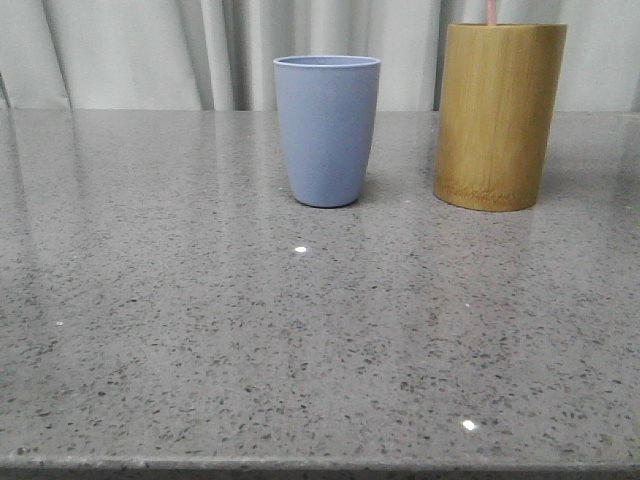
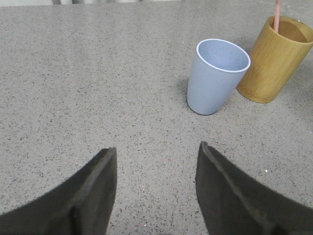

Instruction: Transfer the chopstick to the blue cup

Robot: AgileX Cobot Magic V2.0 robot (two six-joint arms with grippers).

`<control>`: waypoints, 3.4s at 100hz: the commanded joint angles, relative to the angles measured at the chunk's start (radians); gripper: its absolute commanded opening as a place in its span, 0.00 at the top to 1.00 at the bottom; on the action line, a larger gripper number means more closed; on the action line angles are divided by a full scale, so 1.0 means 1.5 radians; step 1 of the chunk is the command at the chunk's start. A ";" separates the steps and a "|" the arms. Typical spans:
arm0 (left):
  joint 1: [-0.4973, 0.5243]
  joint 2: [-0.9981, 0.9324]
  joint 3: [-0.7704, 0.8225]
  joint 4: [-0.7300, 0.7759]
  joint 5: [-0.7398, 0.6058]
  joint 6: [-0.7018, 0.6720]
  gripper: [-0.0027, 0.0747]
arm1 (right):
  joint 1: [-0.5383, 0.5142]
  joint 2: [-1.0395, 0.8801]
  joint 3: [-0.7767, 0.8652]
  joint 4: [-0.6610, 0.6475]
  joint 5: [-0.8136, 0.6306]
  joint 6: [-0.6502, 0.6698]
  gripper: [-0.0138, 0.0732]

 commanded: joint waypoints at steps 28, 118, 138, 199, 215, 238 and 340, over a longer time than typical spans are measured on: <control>-0.004 -0.001 -0.018 -0.004 -0.052 -0.005 0.49 | -0.001 -0.018 -0.028 0.001 -0.061 -0.003 0.61; -0.004 -0.001 -0.018 -0.004 -0.054 -0.005 0.49 | 0.024 -0.104 -0.150 -0.001 -0.075 -0.074 0.90; -0.004 -0.001 -0.018 -0.004 -0.054 -0.005 0.49 | 0.072 -0.110 -0.200 0.000 -0.076 -0.079 0.90; -0.004 -0.001 -0.018 -0.004 -0.054 -0.005 0.49 | 0.146 -0.004 -0.199 0.092 -0.106 -0.078 0.89; -0.004 -0.001 -0.018 -0.004 -0.054 -0.005 0.49 | 0.146 0.030 -0.198 0.092 -0.099 -0.078 0.89; -0.004 -0.001 -0.018 -0.004 -0.056 -0.005 0.49 | 0.146 0.057 -0.198 0.092 -0.074 -0.078 0.76; -0.004 -0.001 -0.018 -0.004 -0.056 -0.005 0.49 | 0.143 -0.121 -0.027 0.026 -0.108 -0.076 0.58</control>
